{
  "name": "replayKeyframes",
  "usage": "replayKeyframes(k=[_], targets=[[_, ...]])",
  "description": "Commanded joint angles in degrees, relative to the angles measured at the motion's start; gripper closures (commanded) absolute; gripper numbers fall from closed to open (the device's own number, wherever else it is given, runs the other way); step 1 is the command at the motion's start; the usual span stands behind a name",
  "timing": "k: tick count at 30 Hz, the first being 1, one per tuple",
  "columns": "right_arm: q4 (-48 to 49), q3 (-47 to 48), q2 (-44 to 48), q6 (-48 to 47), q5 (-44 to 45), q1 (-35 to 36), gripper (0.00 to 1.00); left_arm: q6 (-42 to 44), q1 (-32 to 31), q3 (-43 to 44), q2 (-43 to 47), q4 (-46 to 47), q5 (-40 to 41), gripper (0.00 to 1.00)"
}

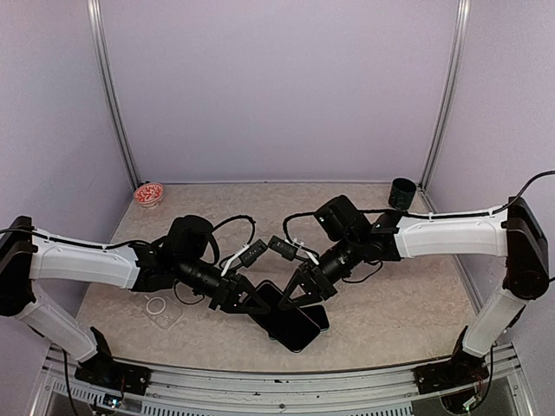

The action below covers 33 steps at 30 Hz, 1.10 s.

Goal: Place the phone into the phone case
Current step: Pass from the left arm to the right, then press the phone at the top corners of the phone case.

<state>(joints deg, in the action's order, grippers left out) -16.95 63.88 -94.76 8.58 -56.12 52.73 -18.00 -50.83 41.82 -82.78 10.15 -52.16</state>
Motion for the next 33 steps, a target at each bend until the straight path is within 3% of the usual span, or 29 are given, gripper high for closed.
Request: replayKeyframes(k=[1,7,11,14,21,24,28,33], targets=[[1.1,1.9,-1.1,0.7,-1.7,0.6,1.00,1.6,-0.7,0.8,0.8,3.3,-0.8,1.00],[1.5,2.1,-1.6,0.8,-2.3,0.6,1.00,1.6,-0.7,0.9,0.7,3.1,-0.1,1.00],[1.6,2.2,-1.7,0.9,-2.2,0.5,1.00,1.7,-0.7,1.0,0.6,2.9,0.6,0.88],[1.7,2.2,-1.8,0.9,-2.3,0.5,1.00,1.7,-0.7,1.1,0.5,2.9,1.1,0.72],[3.1,2.1,-2.1,1.7,-2.5,0.6,1.00,1.2,-0.8,1.2,-0.6,3.8,0.8,0.61],[3.0,2.5,-2.5,1.9,-2.6,0.6,1.00,1.1,-0.9,1.4,-1.0,4.0,0.7,0.65],[2.7,2.8,-2.6,1.6,-2.4,0.6,1.00,1.0,-1.2,1.5,-1.7,4.4,0.6,0.87],[1.9,3.1,-2.0,1.3,-1.7,0.5,1.00,0.8,-1.2,1.0,-1.5,5.2,0.6,1.00]])
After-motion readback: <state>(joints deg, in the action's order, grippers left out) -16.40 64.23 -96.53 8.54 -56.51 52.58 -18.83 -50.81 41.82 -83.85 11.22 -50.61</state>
